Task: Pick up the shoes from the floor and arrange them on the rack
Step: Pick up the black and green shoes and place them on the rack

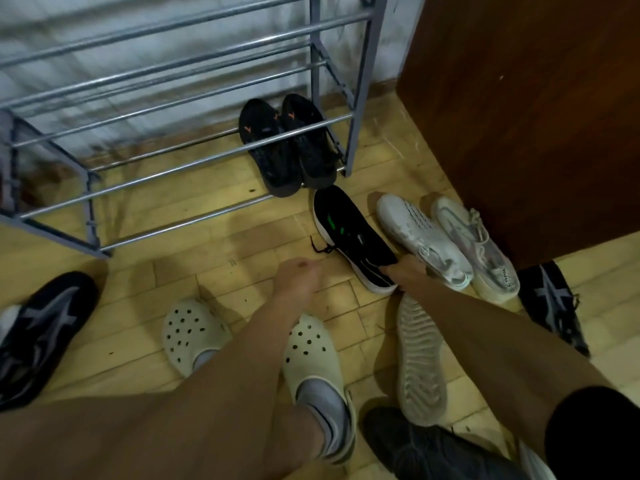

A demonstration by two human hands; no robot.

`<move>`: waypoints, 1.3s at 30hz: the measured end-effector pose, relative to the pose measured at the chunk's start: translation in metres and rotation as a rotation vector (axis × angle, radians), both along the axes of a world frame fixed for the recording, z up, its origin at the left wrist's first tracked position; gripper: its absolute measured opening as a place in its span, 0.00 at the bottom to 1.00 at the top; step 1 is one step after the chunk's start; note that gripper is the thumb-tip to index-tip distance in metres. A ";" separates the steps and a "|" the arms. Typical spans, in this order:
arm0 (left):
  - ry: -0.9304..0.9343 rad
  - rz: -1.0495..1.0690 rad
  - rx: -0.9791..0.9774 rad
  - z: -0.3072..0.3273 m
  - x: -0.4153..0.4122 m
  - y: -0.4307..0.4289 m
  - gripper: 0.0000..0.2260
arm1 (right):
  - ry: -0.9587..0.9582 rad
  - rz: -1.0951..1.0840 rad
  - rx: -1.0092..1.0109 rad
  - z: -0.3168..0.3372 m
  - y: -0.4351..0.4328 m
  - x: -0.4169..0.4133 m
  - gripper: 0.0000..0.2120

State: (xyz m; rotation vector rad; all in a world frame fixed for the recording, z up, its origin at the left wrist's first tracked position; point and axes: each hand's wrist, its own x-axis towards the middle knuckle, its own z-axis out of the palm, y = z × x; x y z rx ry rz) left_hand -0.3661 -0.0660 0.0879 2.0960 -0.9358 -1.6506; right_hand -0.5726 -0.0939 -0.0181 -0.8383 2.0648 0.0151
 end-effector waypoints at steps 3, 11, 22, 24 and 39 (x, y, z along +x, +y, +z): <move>0.044 -0.040 -0.023 0.005 0.000 -0.011 0.11 | -0.190 -0.049 0.067 0.005 -0.001 -0.001 0.17; 0.002 0.073 -0.070 0.063 0.015 -0.018 0.03 | -0.310 0.026 -0.010 0.064 -0.002 -0.001 0.19; -0.172 -0.310 -0.339 0.202 -0.005 0.018 0.07 | -0.233 0.201 -0.185 0.198 0.035 -0.042 0.08; -0.194 -0.351 -0.340 0.222 -0.004 0.030 0.09 | -0.319 0.182 -0.281 0.234 0.045 -0.033 0.04; 0.061 0.306 -0.709 0.326 0.143 0.083 0.08 | -0.850 0.401 -0.674 0.432 0.057 0.183 0.10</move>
